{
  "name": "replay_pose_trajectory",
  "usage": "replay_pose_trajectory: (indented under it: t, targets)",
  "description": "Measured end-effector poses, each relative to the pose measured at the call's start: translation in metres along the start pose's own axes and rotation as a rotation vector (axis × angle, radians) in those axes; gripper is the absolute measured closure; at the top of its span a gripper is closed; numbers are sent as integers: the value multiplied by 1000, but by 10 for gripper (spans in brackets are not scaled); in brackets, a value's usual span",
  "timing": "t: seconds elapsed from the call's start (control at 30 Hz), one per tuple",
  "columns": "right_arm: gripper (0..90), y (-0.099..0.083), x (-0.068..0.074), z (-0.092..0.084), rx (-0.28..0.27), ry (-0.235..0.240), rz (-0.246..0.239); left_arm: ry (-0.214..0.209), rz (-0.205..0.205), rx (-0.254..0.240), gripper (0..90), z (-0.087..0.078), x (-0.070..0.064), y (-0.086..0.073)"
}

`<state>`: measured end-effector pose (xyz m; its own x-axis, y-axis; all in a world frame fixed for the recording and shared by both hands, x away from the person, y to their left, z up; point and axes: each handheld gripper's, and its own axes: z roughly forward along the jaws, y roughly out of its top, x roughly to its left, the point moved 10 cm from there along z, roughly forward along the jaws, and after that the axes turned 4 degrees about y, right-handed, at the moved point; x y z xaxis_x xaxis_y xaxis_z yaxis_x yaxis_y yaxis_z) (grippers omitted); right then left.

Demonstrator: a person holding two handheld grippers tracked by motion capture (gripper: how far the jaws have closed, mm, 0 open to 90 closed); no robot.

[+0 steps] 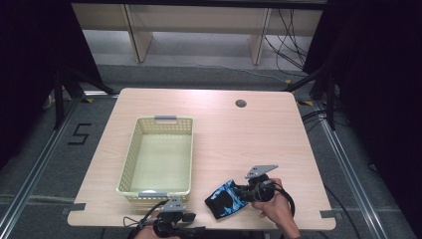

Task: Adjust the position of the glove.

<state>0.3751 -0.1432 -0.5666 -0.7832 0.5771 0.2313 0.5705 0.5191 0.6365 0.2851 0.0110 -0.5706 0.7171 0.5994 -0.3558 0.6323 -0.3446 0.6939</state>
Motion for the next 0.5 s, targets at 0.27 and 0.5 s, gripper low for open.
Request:
replay_pose_trajectory:
  t: [0.27, 0.5]
  targets:
    - [815, -3, 10, -3, -24, 37, -10, -17, -21, 6, 450, 13, -7, 7]
    - [814, -6, 15, -4, -36, 63, -24, -31, -54, 32, 452, 23, -9, 8]
